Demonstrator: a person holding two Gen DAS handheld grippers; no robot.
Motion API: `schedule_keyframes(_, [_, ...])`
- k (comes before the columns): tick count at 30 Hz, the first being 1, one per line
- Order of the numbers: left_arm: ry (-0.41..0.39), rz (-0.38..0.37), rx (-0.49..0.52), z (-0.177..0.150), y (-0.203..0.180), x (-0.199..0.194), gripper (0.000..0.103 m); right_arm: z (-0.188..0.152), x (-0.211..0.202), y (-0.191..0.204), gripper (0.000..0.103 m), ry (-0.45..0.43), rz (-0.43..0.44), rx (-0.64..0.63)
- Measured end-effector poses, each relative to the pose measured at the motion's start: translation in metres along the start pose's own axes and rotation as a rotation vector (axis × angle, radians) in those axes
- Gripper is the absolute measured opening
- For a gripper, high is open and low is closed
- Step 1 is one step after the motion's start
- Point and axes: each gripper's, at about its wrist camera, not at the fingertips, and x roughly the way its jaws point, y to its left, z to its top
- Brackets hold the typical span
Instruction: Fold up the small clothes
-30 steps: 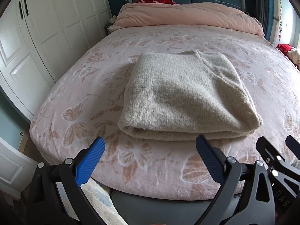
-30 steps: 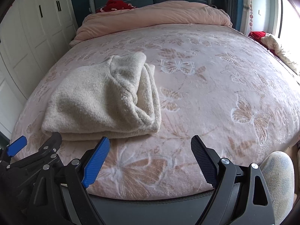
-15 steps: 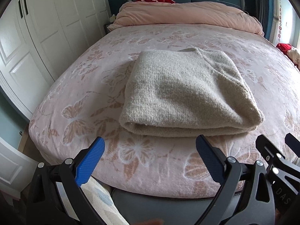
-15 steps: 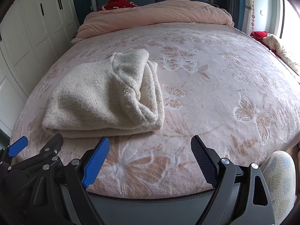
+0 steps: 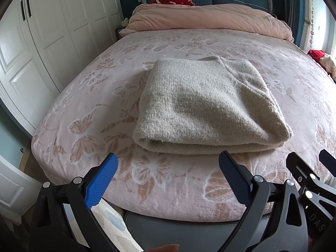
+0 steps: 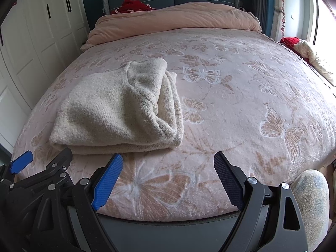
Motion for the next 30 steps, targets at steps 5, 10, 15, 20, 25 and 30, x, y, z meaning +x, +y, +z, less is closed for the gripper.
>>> schedule_keyframes(5, [0.007, -0.003, -0.006, -0.0009, 0.0008, 0.0, 0.095, -0.0001, 0.0, 0.0008, 0.086, -0.001, -0.001, -0.001])
schedule_keyframes(10, [0.012, -0.005, -0.006, -0.0009, 0.0011, 0.0003, 0.095, -0.0002, -0.0002, 0.0011, 0.086, 0.002, -0.001, 0.002])
schedule_keyframes(15, [0.015, -0.006, -0.009, -0.0011, 0.0005, 0.0005, 0.094, -0.0002, -0.0001, 0.001, 0.086, 0.003, 0.0, 0.002])
schedule_keyframes(20, [0.019, -0.007, -0.011, -0.0018, 0.0002, 0.0013, 0.094, -0.0012, -0.0003, 0.0004, 0.086, 0.005, 0.0, 0.004])
schedule_keyframes(25, [0.025, -0.009, -0.01, -0.0029, 0.0001, 0.0035, 0.094, -0.0008, 0.0007, -0.0006, 0.086, 0.007, 0.0, 0.005])
schedule_keyframes(30, [0.031, -0.012, -0.012, -0.0033, 0.0007, 0.0053, 0.095, -0.0009, 0.001, -0.0009, 0.086, 0.007, -0.001, 0.004])
